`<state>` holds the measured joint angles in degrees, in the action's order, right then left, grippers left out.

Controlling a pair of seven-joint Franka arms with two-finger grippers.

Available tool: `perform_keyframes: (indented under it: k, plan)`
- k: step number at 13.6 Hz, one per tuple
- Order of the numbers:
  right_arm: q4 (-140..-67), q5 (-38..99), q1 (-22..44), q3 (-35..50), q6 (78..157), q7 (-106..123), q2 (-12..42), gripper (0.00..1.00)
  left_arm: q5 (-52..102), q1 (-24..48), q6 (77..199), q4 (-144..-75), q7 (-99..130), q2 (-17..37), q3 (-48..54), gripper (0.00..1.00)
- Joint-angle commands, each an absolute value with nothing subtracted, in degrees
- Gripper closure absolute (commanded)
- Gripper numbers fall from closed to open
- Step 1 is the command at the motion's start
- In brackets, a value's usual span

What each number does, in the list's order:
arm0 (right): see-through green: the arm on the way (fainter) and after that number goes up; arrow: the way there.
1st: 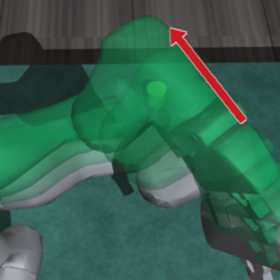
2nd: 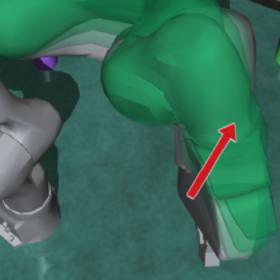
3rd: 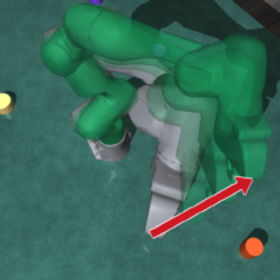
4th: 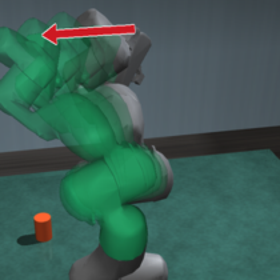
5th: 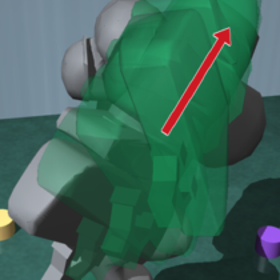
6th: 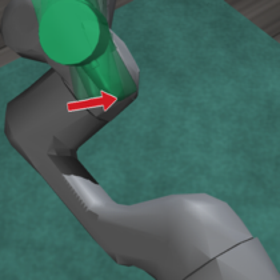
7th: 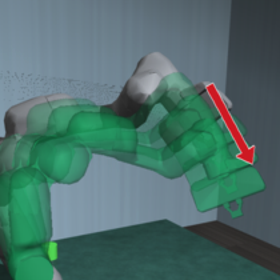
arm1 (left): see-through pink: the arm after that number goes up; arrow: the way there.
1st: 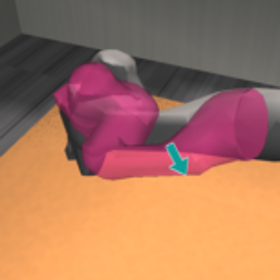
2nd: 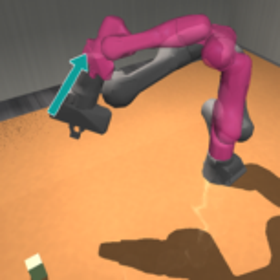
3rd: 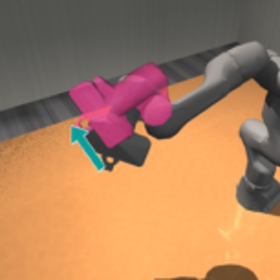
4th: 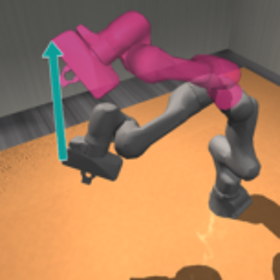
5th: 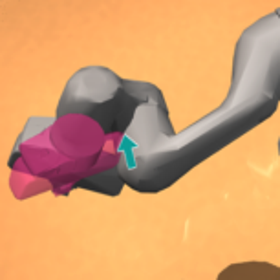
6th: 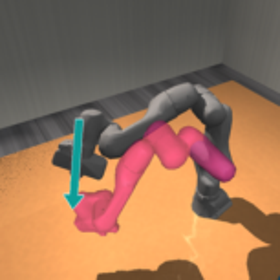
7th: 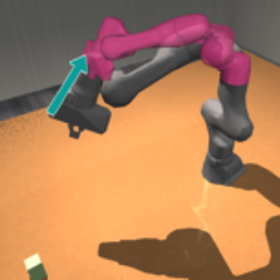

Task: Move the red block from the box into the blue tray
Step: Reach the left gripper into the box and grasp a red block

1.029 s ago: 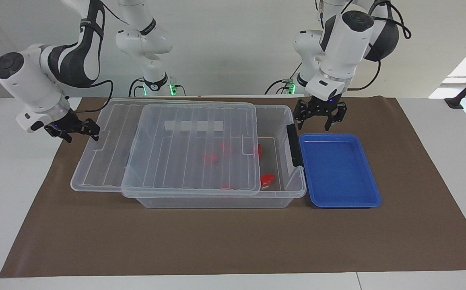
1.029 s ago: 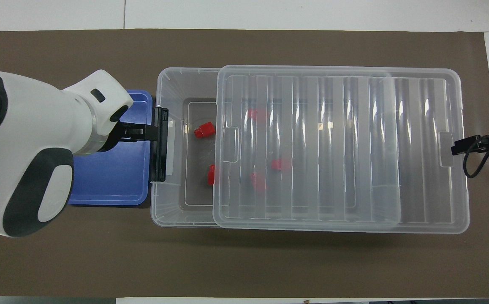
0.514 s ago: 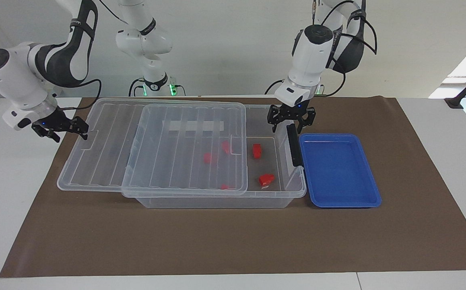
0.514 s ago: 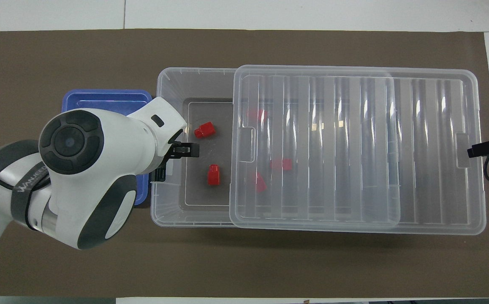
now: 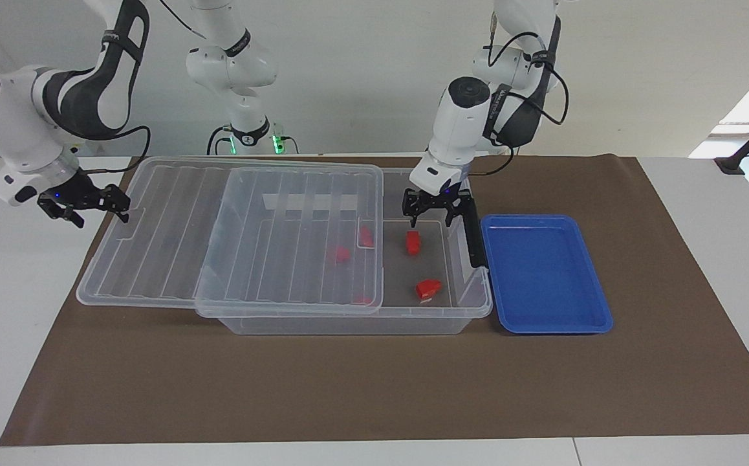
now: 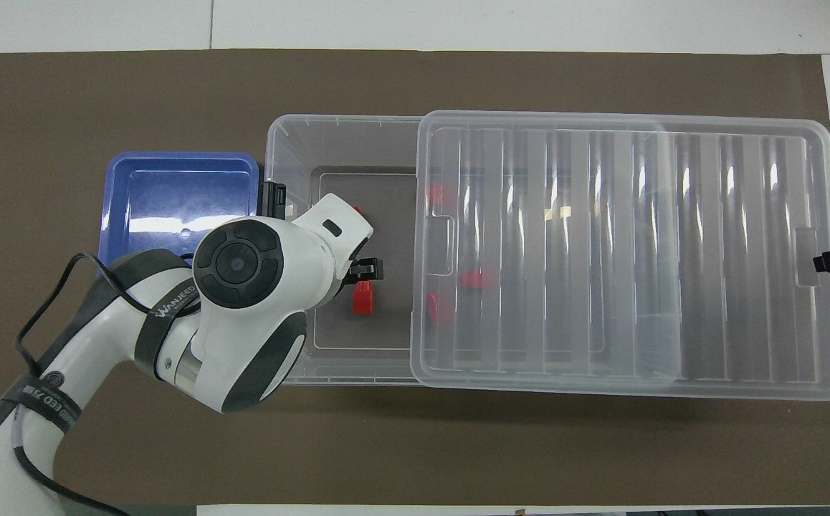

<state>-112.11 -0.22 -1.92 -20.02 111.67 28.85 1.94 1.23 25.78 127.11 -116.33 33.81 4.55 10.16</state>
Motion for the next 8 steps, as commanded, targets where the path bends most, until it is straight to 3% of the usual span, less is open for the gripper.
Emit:
perform_keyframes:
  k: [1,8]
  plan:
    - [-113.0,-0.8,-2.5,-20.7,113.3,31.7,1.8,0.00,2.0,27.2,132.0,-119.5,35.0,5.4,9.3,0.13]
    - [-113.1,-0.8,-2.6,-22.2,113.3,33.5,1.8,0.00,1.8,28.4,133.4,-120.4,39.5,9.6,9.2,0.18]
